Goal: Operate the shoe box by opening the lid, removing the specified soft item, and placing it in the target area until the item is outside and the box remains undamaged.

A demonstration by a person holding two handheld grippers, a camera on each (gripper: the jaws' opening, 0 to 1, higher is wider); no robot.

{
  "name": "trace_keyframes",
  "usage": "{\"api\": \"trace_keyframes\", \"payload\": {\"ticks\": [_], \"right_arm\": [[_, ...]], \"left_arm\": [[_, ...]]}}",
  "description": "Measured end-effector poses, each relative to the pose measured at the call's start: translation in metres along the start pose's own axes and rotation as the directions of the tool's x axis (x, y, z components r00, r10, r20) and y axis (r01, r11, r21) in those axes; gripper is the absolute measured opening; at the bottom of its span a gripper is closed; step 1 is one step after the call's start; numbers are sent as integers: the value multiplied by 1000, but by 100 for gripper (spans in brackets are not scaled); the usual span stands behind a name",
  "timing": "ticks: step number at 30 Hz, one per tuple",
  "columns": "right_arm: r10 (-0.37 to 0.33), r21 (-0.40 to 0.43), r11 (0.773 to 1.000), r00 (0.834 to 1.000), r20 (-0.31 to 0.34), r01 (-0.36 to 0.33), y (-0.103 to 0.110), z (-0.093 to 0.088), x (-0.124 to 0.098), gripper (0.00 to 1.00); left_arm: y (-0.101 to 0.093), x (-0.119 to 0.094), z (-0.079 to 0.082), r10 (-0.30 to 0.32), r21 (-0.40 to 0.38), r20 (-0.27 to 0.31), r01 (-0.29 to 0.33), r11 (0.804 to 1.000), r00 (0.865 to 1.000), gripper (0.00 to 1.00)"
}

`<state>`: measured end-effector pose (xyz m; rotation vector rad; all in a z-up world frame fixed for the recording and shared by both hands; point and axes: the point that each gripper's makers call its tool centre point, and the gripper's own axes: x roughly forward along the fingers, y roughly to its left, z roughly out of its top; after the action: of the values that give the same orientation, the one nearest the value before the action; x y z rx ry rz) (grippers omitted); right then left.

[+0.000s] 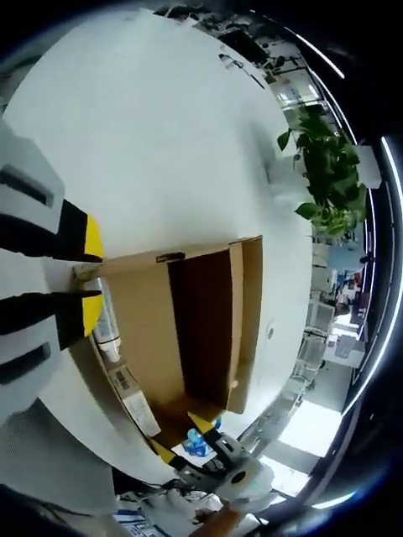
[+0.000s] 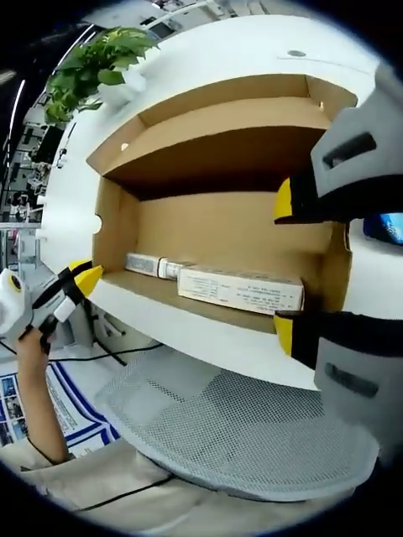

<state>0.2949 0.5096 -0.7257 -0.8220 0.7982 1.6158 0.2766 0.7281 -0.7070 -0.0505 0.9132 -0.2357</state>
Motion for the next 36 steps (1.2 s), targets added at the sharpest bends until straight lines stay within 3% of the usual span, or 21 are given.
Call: {"api": "trace_keyframes", "payload": {"ticks": [8, 15, 20, 25, 33, 36], "right_arm": [[21, 14, 1000, 1000, 7, -21, 1, 0, 5, 39], [-16, 1, 1000, 1000, -7, 16, -9, -4, 0, 36], [27, -6, 1000, 999, 21, -26, 2, 2, -4, 36], [27, -8, 1000, 1000, 3, -27, 5, -1, 5, 33], [43, 16, 999, 999, 2, -43, 11, -1, 14, 16], [36, 29, 999, 999, 1, -36, 11, -1, 15, 16]], "left_arm": [[2, 3, 0, 3, -5, -3, -3, 1000, 1000, 7], [1, 3, 0, -2, -11, -3, 2, 1000, 1000, 7], [1, 3, -1, -1, -13, -4, 1, 1000, 1000, 7], [1, 3, -1, -2, -20, -5, 2, 1000, 1000, 7], [1, 3, -1, 1, -18, -12, -1, 1000, 1000, 7], [1, 3, -1, 2, -18, -13, -2, 1000, 1000, 7]]}}
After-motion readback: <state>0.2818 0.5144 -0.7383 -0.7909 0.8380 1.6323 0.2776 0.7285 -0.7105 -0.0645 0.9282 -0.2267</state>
